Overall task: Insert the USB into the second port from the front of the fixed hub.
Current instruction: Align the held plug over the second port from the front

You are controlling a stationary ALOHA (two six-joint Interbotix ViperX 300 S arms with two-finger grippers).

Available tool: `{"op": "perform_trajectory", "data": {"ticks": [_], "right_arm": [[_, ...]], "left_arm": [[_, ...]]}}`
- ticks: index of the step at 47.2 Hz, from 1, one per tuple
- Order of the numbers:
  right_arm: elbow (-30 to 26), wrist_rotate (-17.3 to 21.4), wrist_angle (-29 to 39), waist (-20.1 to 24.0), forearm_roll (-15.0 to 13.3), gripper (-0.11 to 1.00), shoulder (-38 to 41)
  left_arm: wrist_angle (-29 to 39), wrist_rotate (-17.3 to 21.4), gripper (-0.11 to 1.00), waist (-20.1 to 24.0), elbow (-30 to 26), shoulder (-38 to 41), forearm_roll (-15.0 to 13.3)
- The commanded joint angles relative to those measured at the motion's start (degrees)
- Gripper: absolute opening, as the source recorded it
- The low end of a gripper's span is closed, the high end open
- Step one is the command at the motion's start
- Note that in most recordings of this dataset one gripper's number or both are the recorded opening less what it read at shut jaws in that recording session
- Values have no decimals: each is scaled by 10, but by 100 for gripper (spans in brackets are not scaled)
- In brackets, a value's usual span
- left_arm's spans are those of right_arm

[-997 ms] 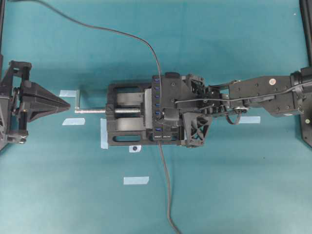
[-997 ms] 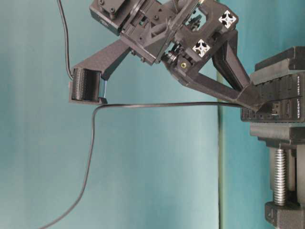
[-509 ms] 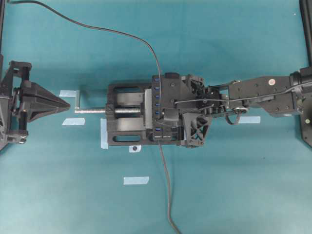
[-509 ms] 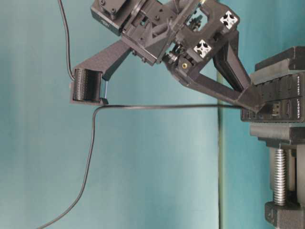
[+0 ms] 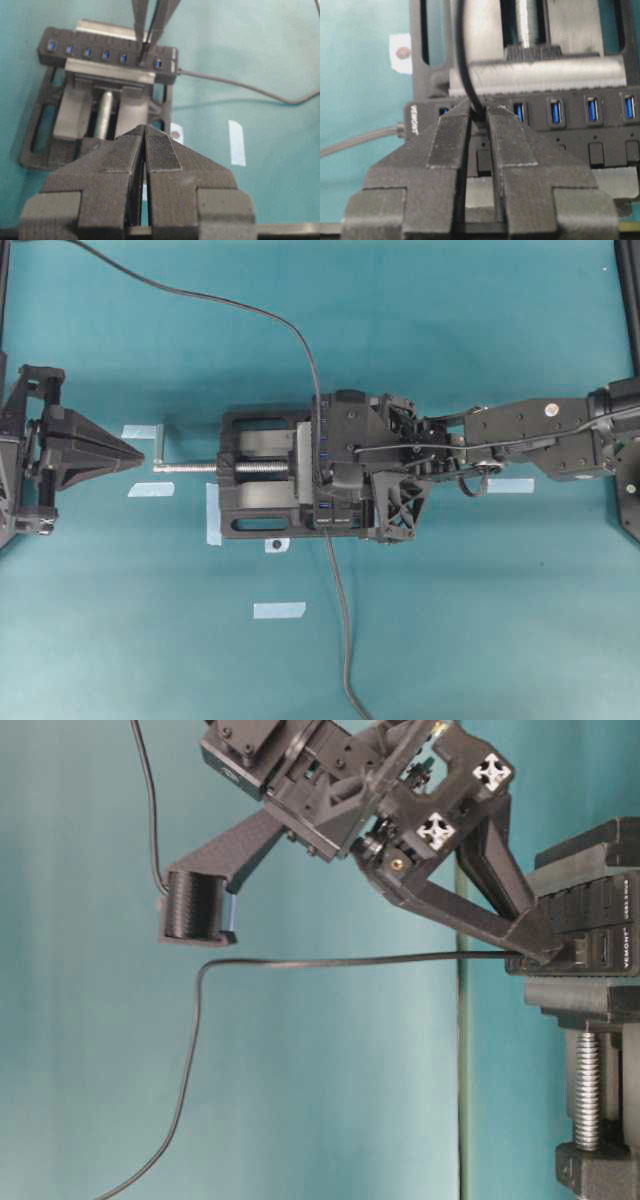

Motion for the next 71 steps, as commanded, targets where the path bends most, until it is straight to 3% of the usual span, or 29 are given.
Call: {"op": "perform_trajectory", "data": {"ticks": [1, 71], "right_arm": [[-2, 4, 12, 6, 2, 9, 4], [-22, 2, 45, 9, -2, 11, 6]], "left_arm": [[-5, -4, 0, 1, -5, 3, 1], [-5, -10, 0, 1, -4, -2, 1]]}}
